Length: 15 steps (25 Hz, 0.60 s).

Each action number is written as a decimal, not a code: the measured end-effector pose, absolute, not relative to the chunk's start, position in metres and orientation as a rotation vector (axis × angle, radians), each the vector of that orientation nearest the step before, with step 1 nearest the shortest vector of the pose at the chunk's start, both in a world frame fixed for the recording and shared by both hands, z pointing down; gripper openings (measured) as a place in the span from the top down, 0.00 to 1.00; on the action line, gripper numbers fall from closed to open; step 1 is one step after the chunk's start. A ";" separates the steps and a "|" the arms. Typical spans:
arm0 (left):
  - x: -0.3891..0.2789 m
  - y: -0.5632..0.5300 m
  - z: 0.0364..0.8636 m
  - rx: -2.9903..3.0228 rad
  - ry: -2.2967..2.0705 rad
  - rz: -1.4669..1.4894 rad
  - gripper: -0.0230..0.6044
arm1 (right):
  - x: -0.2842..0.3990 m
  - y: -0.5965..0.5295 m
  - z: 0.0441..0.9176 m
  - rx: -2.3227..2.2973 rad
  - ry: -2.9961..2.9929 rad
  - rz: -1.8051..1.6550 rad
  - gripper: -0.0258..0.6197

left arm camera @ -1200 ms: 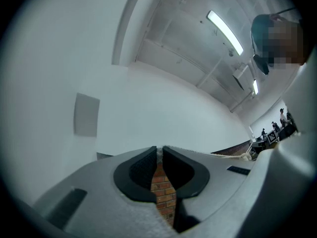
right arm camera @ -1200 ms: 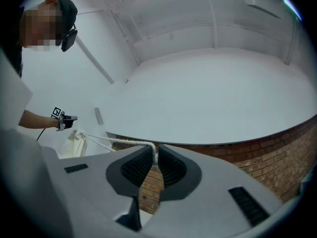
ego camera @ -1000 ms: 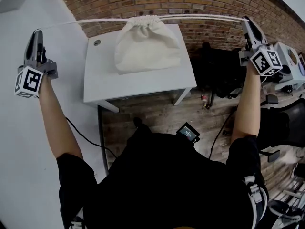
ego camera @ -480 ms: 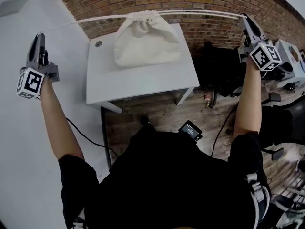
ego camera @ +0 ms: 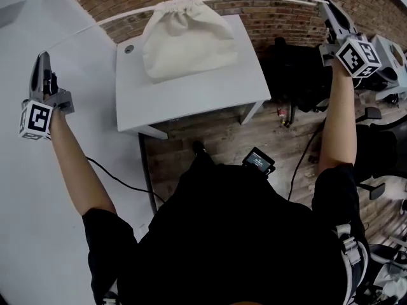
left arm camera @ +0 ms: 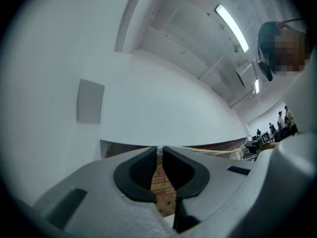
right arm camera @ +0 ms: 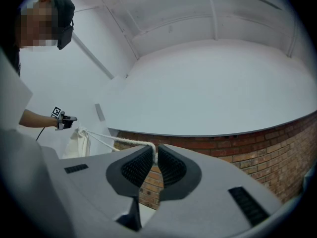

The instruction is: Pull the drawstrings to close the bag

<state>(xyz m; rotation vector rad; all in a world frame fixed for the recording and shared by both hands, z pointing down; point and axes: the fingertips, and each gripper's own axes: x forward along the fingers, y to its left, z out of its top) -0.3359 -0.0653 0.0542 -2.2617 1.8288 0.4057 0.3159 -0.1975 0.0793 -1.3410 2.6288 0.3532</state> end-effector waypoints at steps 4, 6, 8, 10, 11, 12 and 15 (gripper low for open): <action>-0.328 -0.058 0.045 -2.258 1.832 0.363 0.89 | 0.323 -0.197 0.079 -1.340 2.620 0.338 0.90; -0.328 -0.057 0.043 -2.259 1.833 0.356 0.89 | 0.322 -0.196 0.080 -1.339 2.618 0.334 0.90; -0.332 -0.062 0.050 -2.264 1.833 0.355 0.89 | 0.317 -0.198 0.085 -1.342 2.623 0.338 0.90; -0.336 -0.067 0.055 -2.273 1.828 0.349 0.89 | 0.314 -0.201 0.088 -1.350 2.630 0.345 0.90; -0.337 -0.069 0.057 -2.278 1.825 0.343 0.89 | 0.313 -0.201 0.088 -1.355 2.632 0.350 0.90; -0.337 -0.069 0.057 -2.283 1.821 0.337 0.89 | 0.313 -0.201 0.087 -1.358 2.633 0.355 0.90; -0.337 -0.062 0.051 -2.290 1.813 0.312 0.89 | 0.315 -0.195 0.078 -1.358 2.634 0.366 0.90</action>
